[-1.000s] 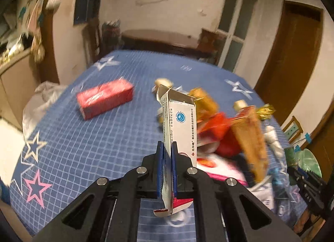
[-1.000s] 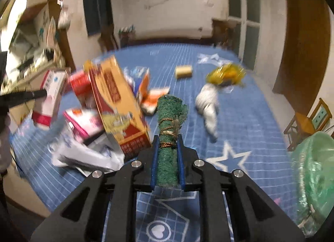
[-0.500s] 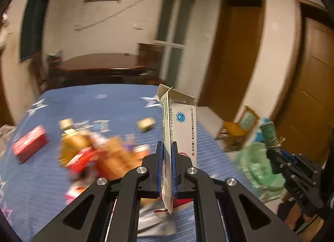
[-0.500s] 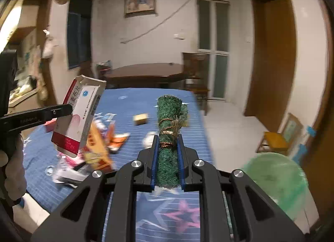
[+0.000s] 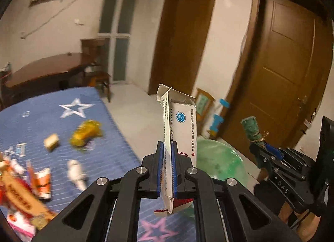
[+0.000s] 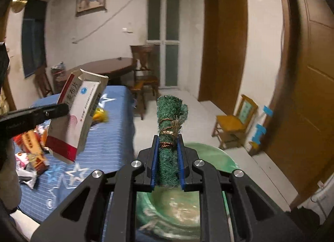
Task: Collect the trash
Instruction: 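Carry the white box and green scrubber over the green-lined bin with both tools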
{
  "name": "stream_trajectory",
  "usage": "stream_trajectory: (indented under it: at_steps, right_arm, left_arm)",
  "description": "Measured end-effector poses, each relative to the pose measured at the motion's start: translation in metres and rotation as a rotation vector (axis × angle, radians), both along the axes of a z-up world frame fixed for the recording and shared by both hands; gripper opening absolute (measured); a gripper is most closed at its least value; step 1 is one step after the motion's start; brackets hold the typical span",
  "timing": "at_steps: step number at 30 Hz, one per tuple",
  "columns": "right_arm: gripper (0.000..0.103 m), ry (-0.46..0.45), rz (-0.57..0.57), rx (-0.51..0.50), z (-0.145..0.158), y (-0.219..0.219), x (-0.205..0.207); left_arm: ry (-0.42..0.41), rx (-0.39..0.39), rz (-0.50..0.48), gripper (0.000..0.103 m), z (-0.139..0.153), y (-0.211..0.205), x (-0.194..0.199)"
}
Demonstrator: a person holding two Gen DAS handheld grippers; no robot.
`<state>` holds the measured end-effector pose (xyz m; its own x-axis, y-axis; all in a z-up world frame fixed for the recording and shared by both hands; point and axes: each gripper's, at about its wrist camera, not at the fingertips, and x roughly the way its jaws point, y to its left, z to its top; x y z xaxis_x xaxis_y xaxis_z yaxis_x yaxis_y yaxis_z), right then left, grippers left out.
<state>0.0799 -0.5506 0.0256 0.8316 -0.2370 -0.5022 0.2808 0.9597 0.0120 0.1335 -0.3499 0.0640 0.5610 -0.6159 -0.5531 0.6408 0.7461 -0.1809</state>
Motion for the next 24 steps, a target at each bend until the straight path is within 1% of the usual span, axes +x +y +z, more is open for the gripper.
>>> stream_trajectory:
  at_steps: [1,5,9,12,17,24]
  right_arm:
    - [0.014,0.009,-0.011,0.006,-0.003,-0.006,0.001]
    - [0.014,0.059,-0.041,0.041,-0.021,-0.032,0.006]
    - [0.014,0.101,-0.057,0.087,-0.041,-0.052,0.013]
    - [0.014,0.131,-0.066,0.109,-0.055,-0.061,0.015]
    - [0.014,0.163,-0.074,0.140,-0.070,-0.075,0.016]
    - [0.014,0.190,-0.075,0.169,-0.087,-0.090,0.023]
  left_arm:
    - [0.011,0.003,-0.010,0.009,-0.006,-0.006,0.002]
    - [0.071,0.028,-0.070,0.009,-0.031,-0.060,0.015]
    - [0.127,0.048,-0.109,0.009,-0.059,-0.094,0.024]
    - [0.154,0.081,-0.123,0.009,-0.080,-0.121,0.031]
    - [0.202,0.109,-0.137,0.009,-0.115,-0.152,0.051]
    - [0.231,0.137,-0.151,0.009,-0.148,-0.183,0.063]
